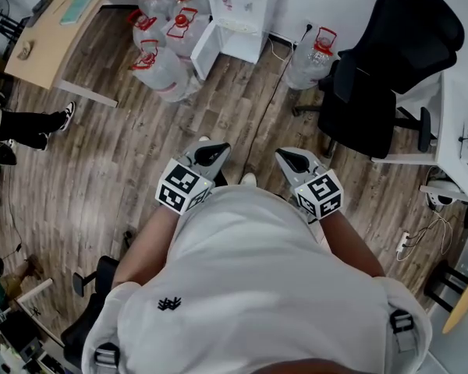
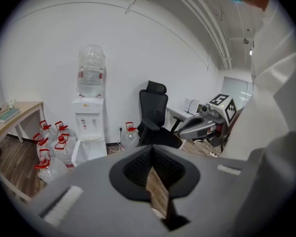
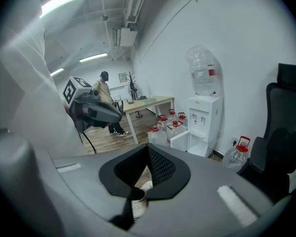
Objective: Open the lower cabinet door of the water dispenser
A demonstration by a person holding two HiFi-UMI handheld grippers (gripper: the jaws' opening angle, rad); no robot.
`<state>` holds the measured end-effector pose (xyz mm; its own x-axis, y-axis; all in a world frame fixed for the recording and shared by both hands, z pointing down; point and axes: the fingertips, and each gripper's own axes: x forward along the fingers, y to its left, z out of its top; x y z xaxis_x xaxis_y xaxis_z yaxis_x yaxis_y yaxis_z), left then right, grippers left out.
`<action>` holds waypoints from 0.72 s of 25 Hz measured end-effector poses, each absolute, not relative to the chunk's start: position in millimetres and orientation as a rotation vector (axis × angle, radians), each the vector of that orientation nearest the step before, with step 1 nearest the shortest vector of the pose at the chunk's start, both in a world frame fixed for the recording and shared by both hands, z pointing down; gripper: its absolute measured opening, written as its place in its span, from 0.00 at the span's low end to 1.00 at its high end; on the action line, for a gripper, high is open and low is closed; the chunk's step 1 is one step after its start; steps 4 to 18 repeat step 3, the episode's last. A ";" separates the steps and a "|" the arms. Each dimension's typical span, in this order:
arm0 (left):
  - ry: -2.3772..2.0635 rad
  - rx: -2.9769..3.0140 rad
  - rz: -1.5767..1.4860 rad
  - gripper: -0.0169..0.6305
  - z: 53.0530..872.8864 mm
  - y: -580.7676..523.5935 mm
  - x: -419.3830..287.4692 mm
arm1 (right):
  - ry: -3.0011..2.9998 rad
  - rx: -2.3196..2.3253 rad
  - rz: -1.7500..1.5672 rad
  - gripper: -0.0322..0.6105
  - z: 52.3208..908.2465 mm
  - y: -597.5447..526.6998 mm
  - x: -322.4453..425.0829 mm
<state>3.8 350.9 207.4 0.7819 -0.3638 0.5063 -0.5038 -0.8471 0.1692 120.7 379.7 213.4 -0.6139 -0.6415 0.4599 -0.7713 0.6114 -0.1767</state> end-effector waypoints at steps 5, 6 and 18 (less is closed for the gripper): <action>-0.679 2.669 0.668 0.11 209.2 333.9 -10.4 | -2.488 1.123 0.519 0.05 214.3 362.6 107.6; -0.679 2.669 0.668 0.11 209.2 333.9 -10.4 | -2.488 1.123 0.519 0.05 214.3 362.6 107.6; -0.679 2.669 0.668 0.11 209.2 333.9 -10.4 | -2.488 1.123 0.519 0.05 214.3 362.6 107.6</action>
